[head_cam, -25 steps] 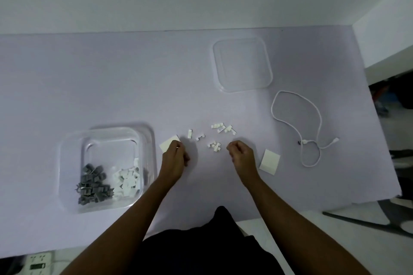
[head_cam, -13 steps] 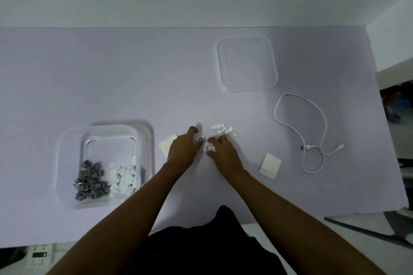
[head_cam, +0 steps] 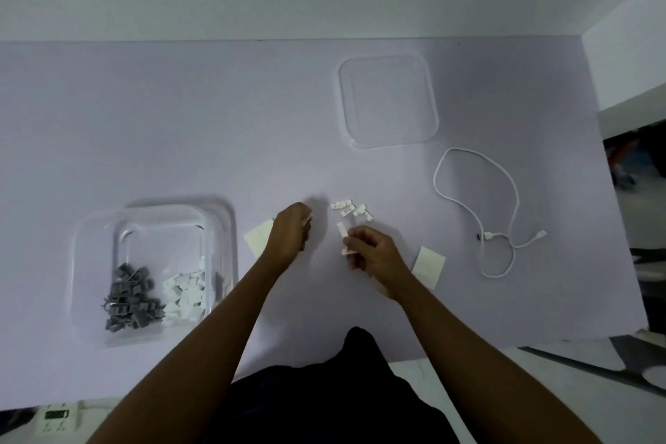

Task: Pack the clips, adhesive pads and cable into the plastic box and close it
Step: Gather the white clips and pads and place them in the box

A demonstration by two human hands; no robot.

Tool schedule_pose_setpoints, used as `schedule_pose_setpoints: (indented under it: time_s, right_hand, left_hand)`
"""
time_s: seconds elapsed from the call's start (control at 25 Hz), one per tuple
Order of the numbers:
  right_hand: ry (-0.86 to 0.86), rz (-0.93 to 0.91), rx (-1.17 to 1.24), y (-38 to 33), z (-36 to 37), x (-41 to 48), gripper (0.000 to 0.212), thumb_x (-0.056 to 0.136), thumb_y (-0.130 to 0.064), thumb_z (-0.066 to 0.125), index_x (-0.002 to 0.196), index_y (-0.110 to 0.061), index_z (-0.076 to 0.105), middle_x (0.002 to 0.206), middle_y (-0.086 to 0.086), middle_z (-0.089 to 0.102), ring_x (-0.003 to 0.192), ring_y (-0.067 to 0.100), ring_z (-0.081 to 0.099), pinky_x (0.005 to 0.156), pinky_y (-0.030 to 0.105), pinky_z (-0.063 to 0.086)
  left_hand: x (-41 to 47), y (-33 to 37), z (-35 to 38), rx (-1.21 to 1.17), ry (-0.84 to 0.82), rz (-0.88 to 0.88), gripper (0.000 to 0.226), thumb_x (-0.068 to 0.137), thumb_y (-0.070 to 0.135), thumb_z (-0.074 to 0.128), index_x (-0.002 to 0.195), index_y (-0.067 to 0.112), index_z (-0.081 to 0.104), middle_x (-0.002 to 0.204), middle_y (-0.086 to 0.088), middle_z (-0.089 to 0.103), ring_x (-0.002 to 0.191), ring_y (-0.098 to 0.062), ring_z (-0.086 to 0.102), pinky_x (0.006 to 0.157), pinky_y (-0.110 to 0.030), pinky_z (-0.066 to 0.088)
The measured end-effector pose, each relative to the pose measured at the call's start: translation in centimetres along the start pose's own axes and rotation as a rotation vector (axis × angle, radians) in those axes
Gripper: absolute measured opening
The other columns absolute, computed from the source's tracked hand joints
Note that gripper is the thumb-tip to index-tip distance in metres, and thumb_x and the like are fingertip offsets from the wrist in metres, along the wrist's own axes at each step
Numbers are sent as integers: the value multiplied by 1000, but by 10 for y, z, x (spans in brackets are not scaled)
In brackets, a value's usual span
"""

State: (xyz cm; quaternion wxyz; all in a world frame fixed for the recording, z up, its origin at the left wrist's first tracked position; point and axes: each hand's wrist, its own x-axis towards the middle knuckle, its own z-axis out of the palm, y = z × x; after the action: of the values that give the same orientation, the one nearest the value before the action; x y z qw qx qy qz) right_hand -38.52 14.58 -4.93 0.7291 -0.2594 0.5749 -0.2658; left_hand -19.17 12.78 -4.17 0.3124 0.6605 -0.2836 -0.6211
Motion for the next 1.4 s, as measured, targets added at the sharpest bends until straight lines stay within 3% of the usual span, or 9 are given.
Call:
schedule_pose_setpoints:
  time_s: [0.08, 0.24, 0.36, 0.48, 0.64, 0.84, 1.04, 1.2, 1.4]
  right_hand:
    - [-150, 92, 262, -7, -12, -11, 11, 92, -7, 52, 87, -10, 62, 76, 11, 53, 59, 22, 47, 53, 30, 41]
    - [-335, 95, 407, -21, -23, -15, 19, 77, -20, 47, 89, -7, 54, 79, 10, 50, 60, 22, 43, 56, 31, 33]
    - [-232, 67, 310, -34, -16, -3, 28, 86, -30, 42, 81, -6, 56, 79, 12, 51, 59, 23, 45, 57, 31, 37]
    - [52, 40, 96, -40, -7, 6, 57, 100, -47, 43, 60, -7, 53, 61, 11, 49, 49, 22, 45, 50, 28, 37]
    - [408, -112, -183, -21, -16, 20, 46, 99, -38, 55, 64, -9, 59, 53, 4, 46, 48, 16, 41, 48, 27, 34]
    - [454, -286, -740, -14, -15, 33, 31, 85, -42, 73, 101, -16, 65, 73, -5, 61, 65, 11, 57, 60, 28, 44]
    - [410, -256, -950, -11, -11, 48, 41, 82, -35, 76, 116, -16, 62, 107, 6, 71, 95, 24, 66, 72, 27, 43]
    - [404, -246, -663, -10, -8, 47, 21, 82, -24, 75, 97, -13, 66, 89, 2, 67, 76, 16, 61, 69, 27, 48]
    - [119, 65, 428, -28, -18, 18, 19, 88, -20, 45, 85, -10, 61, 70, 5, 49, 65, 18, 44, 55, 29, 31]
  left_hand:
    - [-9, 8, -10, -381, -159, -119, 12, 75, 18, 40, 65, 12, 43, 57, -1, 34, 51, -17, 20, 48, -25, 16]
    - [-12, 7, -26, -529, -234, -197, 14, 69, 17, 34, 65, 9, 45, 63, -7, 40, 53, -20, 29, 49, -26, 21]
    - [-5, 8, -25, -341, -82, -219, 9, 66, 19, 42, 59, 15, 38, 56, -1, 32, 53, -18, 21, 49, -24, 16]
    - [9, 3, -21, 163, 184, -74, 36, 84, 21, 54, 52, 19, 38, 49, 4, 35, 51, -19, 29, 52, -27, 24]
    - [16, -5, -16, 747, 307, 40, 40, 87, 51, 62, 88, 13, 53, 74, -2, 57, 69, -23, 52, 63, -33, 41]
    - [20, -13, -6, 930, 293, 123, 30, 95, 34, 57, 104, 6, 53, 90, -18, 68, 85, -40, 63, 68, -39, 46]
    - [27, -7, -1, 731, 170, 52, 25, 94, 28, 50, 84, 6, 56, 77, -9, 60, 71, -26, 54, 61, -33, 40]
    - [25, 4, -9, -49, -24, -213, 19, 72, 23, 43, 54, 16, 40, 51, 1, 31, 47, -18, 26, 46, -25, 19]
    - [23, 12, -8, -428, -322, -299, 9, 62, 18, 35, 62, 10, 39, 57, -8, 38, 51, -20, 34, 46, -22, 21]
